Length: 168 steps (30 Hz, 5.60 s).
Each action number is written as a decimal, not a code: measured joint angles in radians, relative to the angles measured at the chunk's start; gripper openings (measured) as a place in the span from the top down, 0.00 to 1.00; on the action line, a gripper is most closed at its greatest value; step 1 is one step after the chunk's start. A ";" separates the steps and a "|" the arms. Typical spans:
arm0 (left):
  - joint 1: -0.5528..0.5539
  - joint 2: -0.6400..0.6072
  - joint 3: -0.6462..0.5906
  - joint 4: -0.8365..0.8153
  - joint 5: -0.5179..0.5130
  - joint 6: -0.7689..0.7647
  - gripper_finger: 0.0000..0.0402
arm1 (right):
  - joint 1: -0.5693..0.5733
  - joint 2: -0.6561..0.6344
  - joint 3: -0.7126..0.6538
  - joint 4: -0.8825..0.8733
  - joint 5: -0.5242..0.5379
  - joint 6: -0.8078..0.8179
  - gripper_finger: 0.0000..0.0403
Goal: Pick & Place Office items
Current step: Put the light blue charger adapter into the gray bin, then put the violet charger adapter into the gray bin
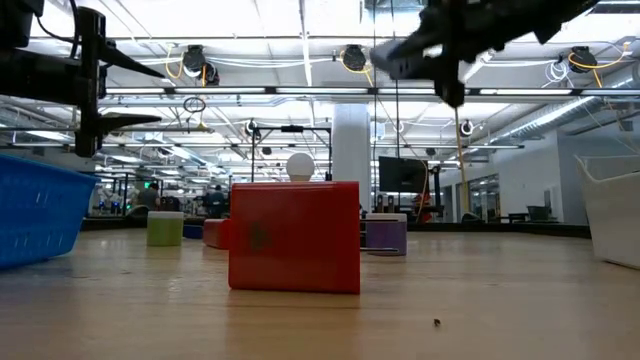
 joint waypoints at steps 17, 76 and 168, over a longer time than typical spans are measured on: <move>0.000 0.000 0.000 0.005 0.005 0.085 0.31 | 0.121 -0.130 0.000 0.174 -0.405 0.007 0.72; 0.000 0.000 0.000 -0.013 -0.004 0.217 0.31 | 0.666 0.044 -0.202 -0.473 -0.040 0.295 0.65; 0.000 0.000 0.000 0.051 0.138 0.205 0.31 | 0.340 0.891 1.099 -1.093 0.120 -0.005 0.59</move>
